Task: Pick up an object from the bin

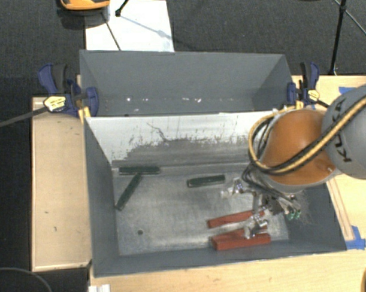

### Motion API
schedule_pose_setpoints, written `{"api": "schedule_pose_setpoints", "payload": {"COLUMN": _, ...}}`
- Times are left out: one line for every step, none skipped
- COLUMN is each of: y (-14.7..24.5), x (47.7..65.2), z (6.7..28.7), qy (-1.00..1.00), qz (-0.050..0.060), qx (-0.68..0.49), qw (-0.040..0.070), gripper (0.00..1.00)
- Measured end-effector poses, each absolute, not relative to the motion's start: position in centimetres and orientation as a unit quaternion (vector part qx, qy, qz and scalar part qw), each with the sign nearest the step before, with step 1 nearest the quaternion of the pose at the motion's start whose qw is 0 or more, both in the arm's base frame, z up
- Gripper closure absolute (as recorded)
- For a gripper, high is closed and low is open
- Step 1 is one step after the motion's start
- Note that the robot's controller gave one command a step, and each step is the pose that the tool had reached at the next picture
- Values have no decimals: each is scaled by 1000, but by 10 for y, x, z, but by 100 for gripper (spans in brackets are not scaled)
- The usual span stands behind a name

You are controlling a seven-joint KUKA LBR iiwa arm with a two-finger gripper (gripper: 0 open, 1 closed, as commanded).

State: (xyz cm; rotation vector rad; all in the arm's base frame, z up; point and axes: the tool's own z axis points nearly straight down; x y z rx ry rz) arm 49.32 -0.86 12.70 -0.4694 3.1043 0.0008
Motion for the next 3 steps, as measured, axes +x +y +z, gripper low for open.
{"api": "schedule_pose_setpoints", "payload": {"y": -17, "x": 499, "z": 76, "qy": 991, "qz": -1, "qx": -135, "qw": 18, "gripper": 0}}
{"api": "schedule_pose_setpoints", "payload": {"y": -34, "x": 488, "z": 76, "qy": 987, "qz": 0, "qx": -157, "qw": 14, "gripper": 100}}
{"api": "schedule_pose_setpoints", "payload": {"y": -34, "x": 488, "z": 76, "qy": 987, "qz": 0, "qx": -158, "qw": 14, "gripper": 100}}
